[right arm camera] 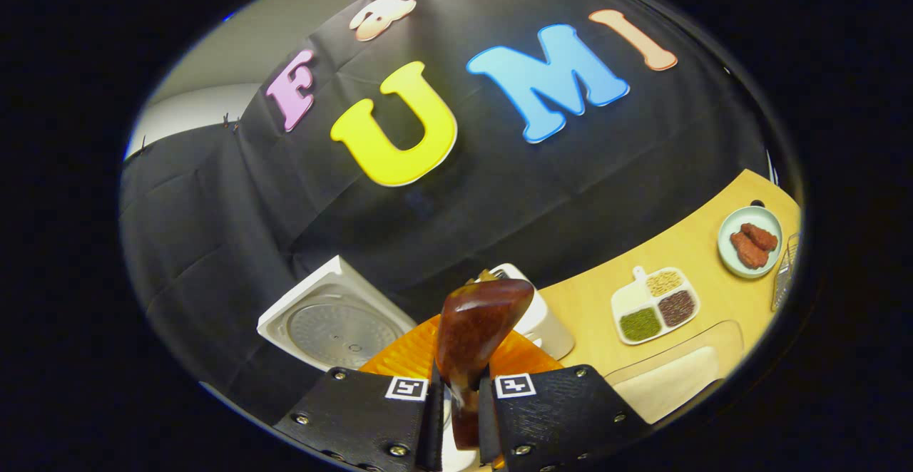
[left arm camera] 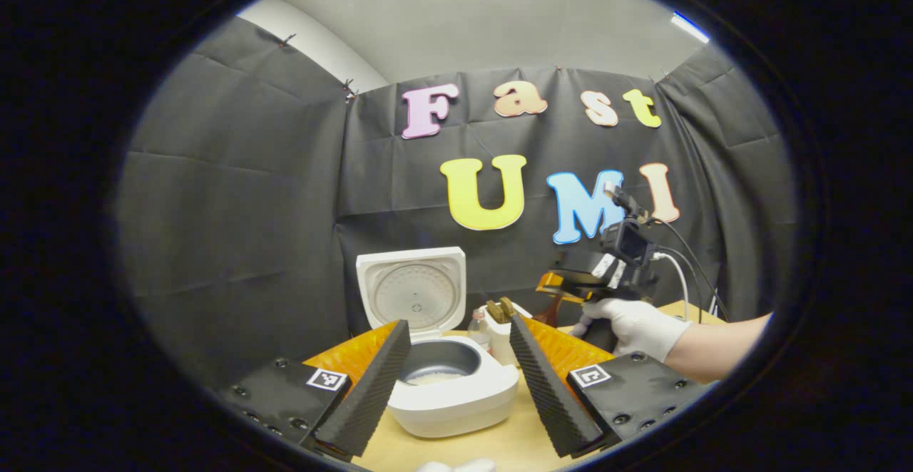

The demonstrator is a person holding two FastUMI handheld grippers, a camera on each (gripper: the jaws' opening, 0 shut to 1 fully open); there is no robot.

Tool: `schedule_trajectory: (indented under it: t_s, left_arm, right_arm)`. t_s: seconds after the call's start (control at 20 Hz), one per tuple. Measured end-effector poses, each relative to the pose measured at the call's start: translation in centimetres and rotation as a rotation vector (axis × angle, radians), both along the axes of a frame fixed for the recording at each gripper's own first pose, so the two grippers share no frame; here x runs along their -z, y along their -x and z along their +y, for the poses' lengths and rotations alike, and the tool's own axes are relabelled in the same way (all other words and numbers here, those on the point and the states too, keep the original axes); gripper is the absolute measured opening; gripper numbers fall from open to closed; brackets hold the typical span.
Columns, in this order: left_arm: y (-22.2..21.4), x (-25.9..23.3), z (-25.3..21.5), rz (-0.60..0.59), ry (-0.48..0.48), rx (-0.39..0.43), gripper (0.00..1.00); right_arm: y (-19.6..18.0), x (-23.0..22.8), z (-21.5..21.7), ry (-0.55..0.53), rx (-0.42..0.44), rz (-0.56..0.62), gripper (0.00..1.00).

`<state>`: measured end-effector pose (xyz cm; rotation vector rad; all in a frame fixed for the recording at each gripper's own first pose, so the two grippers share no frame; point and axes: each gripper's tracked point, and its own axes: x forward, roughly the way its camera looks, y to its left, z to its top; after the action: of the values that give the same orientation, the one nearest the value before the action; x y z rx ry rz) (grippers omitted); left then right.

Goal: Close the left gripper, press the button to open the rice cooker; take a wooden spoon from the chopstick holder with the right hand, scoop a spoonful of rice and pour it into the rice cooker, then put the wooden spoon back into the chopstick holder.

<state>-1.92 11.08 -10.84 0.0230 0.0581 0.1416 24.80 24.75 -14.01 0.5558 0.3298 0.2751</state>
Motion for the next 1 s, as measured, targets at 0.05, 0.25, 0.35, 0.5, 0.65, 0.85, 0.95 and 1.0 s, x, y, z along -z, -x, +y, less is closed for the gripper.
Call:
schedule_trajectory:
  t_s: [0.05,0.25,0.35,0.5,0.65,0.85,0.95,1.0]
  left_arm:
    - [0.0,0.0,-0.9,0.004,0.001,0.011,0.99]
    - [-0.5,-0.4,-4.7,0.006,-0.002,0.052,0.99]
    - [-1.0,-0.7,-6.9,0.010,-0.006,0.068,0.99]
    - [-1.8,-1.3,-10.1,0.010,-0.009,0.091,0.99]
    - [-2.7,-1.7,-13.0,0.011,-0.022,0.103,0.98]
    - [-3.6,-2.0,-15.9,0.021,-0.032,0.103,0.98]
    - [-4.0,-2.3,-17.0,0.019,-0.045,0.101,0.98]
    - [-4.1,-2.5,-17.6,0.019,-0.053,0.099,0.97]
  right_arm:
    - [-0.2,-0.1,-2.9,0.008,0.038,-0.002,0.20]
    - [-0.1,-1.1,-15.3,0.018,0.191,-0.009,0.20]
    - [-0.1,-0.8,-21.4,0.033,0.263,-0.005,0.20]
    - [0.5,-0.1,-29.5,0.054,0.358,0.001,0.20]
    - [1.0,0.8,-36.7,0.062,0.437,0.019,0.20]
    - [1.3,2.9,-43.3,0.072,0.507,0.044,0.20]
    - [1.0,4.0,-44.6,0.056,0.517,0.066,0.20]
    - [0.8,4.9,-44.9,0.050,0.514,0.079,0.20]
